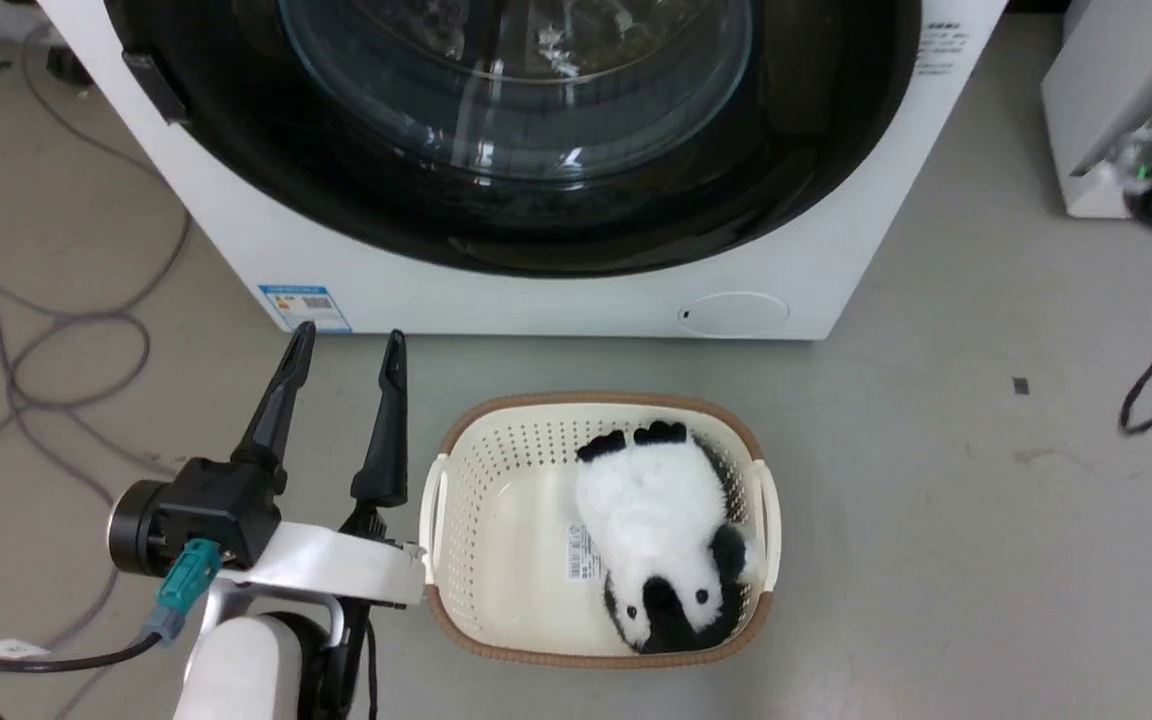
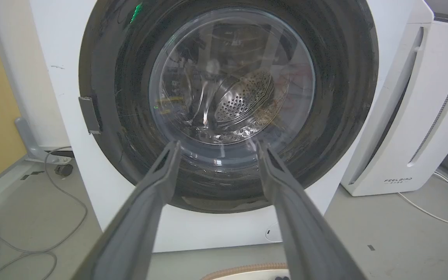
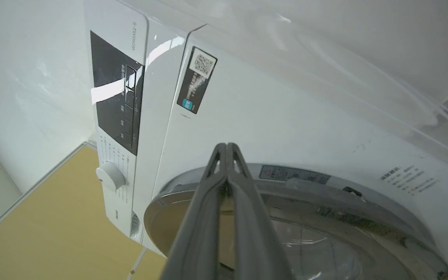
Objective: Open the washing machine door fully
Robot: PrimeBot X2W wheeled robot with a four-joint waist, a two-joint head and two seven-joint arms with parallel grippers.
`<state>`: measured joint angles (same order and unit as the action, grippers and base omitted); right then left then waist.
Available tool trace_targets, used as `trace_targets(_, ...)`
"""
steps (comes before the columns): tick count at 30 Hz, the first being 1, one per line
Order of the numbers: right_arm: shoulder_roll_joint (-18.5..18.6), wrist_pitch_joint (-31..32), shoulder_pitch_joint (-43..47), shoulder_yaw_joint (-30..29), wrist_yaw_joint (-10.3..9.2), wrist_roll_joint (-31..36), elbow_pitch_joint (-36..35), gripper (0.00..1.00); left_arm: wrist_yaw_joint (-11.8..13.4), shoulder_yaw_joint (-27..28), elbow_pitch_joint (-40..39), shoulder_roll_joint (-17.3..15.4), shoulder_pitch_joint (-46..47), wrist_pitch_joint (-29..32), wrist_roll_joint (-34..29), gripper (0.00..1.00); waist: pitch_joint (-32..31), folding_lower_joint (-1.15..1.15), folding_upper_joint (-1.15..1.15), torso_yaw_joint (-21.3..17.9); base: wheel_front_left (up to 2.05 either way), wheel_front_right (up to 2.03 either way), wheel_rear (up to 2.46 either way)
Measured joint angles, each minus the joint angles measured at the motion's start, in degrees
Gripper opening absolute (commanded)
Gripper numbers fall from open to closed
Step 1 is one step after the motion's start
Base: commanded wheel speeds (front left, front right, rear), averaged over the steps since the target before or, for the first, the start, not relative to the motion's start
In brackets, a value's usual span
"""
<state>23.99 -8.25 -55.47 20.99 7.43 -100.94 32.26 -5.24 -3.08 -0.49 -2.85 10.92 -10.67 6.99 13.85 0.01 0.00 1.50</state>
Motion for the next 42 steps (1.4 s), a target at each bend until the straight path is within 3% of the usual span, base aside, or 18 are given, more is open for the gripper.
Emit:
trace_targets(9,4.12,8.79,-18.22,21.37,0.00,-6.21,11.55,0.00,-0.51,-1.09,-0.09,-0.04,1.60,-1.07,1.08,1.00,3.09,0.00,0.00,1.03,0.00,0.00,0.00)
trace_targets(19,1.97,21.50,-35.57,40.03,0.00,-13.66,26.74,0.00,-1.07,-1.49,-0.82,-0.25,3.88,-2.26,2.40,1.00,6.92,0.00,0.00,1.15,0.00,0.00,0.00)
trace_targets(33,-4.15,33.72,-47.56,51.27,0.00,-19.97,38.28,0.00,-2.00,-1.91,-1.11,-0.26,6.08,-3.96,3.68,1.00,10.91,-0.01,0.00,1.72,0.00,0.00,0.00)
trace_targets(42,-5.06,38.25,-47.68,51.86,-0.01,-19.34,38.51,0.00,-2.00,-2.32,-0.78,-0.24,6.64,-4.01,3.71,1.00,10.29,0.00,0.00,2.06,0.00,0.00,0.00)
